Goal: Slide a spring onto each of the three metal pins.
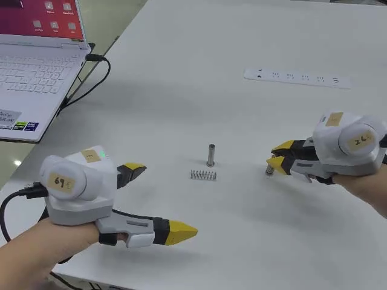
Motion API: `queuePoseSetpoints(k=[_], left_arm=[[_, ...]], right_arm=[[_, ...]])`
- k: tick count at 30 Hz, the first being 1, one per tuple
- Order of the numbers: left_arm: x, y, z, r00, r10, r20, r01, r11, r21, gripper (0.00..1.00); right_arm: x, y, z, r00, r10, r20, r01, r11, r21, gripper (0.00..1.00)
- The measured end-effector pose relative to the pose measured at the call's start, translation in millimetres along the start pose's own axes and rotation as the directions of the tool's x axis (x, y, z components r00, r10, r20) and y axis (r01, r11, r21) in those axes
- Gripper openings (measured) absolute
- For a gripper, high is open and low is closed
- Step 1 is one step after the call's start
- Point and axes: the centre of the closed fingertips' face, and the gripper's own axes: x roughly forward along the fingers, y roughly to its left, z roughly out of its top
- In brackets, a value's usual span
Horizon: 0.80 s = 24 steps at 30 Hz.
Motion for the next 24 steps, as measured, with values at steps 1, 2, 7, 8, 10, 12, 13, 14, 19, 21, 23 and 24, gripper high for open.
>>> queuePoseSetpoints(k=[1,2,7,8,10,12,13,14,19,21,23,24], left_arm=[[-0.2,-0.2,0.4,1.0,-0.001,0.001,0.001,1.0,0.0,0.98],[-0.5,0.1,0.7,1.0,-0.001,0.002,0.001,1.0,-0.001,0.98],[-0.6,1.1,0.3,1.0,0.002,0.002,-0.002,1.0,-0.001,0.98],[-0.5,0.9,0.3,1.0,0.001,0.002,-0.001,1.0,-0.001,0.98],[-0.1,0.8,0.7,1.0,0.004,0.002,-0.004,1.0,-0.001,0.98],[0.6,-0.3,1.4,1.0,0.0,0.003,0.0,1.0,-0.002,0.98],[0.9,-0.3,1.6,1.0,0.0,0.002,0.0,1.0,0.001,0.98],[1.4,-0.3,2.1,1.0,0.0,0.001,0.0,1.0,0.005,0.98],[3.1,-0.7,5.7,0.9999,0.005,0.012,-0.005,1.0,0.001,0.98],[3.5,-1.0,6.4,0.9999,0.006,0.014,-0.006,1.0,0.001,0.98],[3.9,-1.7,7.1,0.9998,0.006,0.016,-0.006,1.0,-0.002,0.98],[3.9,-2.2,7.4,0.9998,0.005,0.017,-0.005,1.0,-0.002,0.98]], right_arm=[[-0.2,-0.4,-0.1,1.0,-0.003,0.0,0.003,1.0,-0.001,0.1],[-0.6,-0.8,-0.8,1.0,-0.004,-0.003,0.004,1.0,-0.002,0.1],[-4.7,-5.6,3.6,0.9994,-0.017,0.029,0.015,0.999,0.05,0.15],[-6.2,-7.1,5.2,0.999,-0.018,0.042,0.015,0.998,0.069,0.14],[-7.8,-8.7,4.8,0.9991,-0.021,0.037,0.019,0.998,0.067,0.16],[-10.0,-9.1,4.9,0.9991,-0.021,0.038,0.018,0.998,0.065,0.17],[-11.1,-9.3,5.4,0.9989,-0.02,0.042,0.017,0.997,0.074,0.18],[-13.1,-8.9,6.4,0.9985,-0.021,0.05,0.017,0.996,0.089,0.19],[-21.2,-5.4,13.8,0.9942,-0.024,0.105,0.006,0.986,0.169,0.22],[-24.3,-2.9,15.5,0.9931,-0.018,0.116,-0.003,0.983,0.185,0.25],[-30.1,-1.3,17.0,0.9914,-0.023,0.129,-0.002,0.981,0.193,0.25],[-32.3,-0.6,17.5,0.9909,-0.024,0.132,-0.002,0.981,0.194,0.25]])
